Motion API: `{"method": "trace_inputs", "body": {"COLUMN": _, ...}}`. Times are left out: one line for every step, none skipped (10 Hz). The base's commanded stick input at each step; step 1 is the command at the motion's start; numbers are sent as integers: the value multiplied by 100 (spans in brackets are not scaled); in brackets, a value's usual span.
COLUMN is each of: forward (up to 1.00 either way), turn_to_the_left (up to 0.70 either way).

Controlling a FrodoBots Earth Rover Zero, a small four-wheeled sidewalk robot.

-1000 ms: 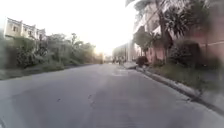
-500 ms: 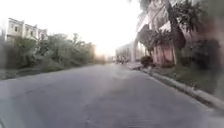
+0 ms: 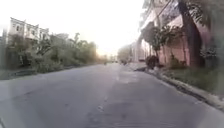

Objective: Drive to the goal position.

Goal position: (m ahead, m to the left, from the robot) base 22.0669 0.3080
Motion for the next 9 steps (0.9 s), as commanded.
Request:
{"method": "trace_inputs", "body": {"forward": 100, "turn_to_the_left": -25}}
{"method": "trace_inputs", "body": {"forward": 100, "turn_to_the_left": -36}}
{"method": "trace_inputs", "body": {"forward": 100, "turn_to_the_left": -36}}
{"method": "trace_inputs", "body": {"forward": 100, "turn_to_the_left": -36}}
{"method": "trace_inputs", "body": {"forward": 100, "turn_to_the_left": -36}}
{"method": "trace_inputs", "body": {"forward": 100, "turn_to_the_left": -36}}
{"method": "trace_inputs", "body": {"forward": 100, "turn_to_the_left": -19}}
{"method": "trace_inputs", "body": {"forward": 100, "turn_to_the_left": -1}}
{"method": "trace_inputs", "body": {"forward": 100, "turn_to_the_left": 4}}
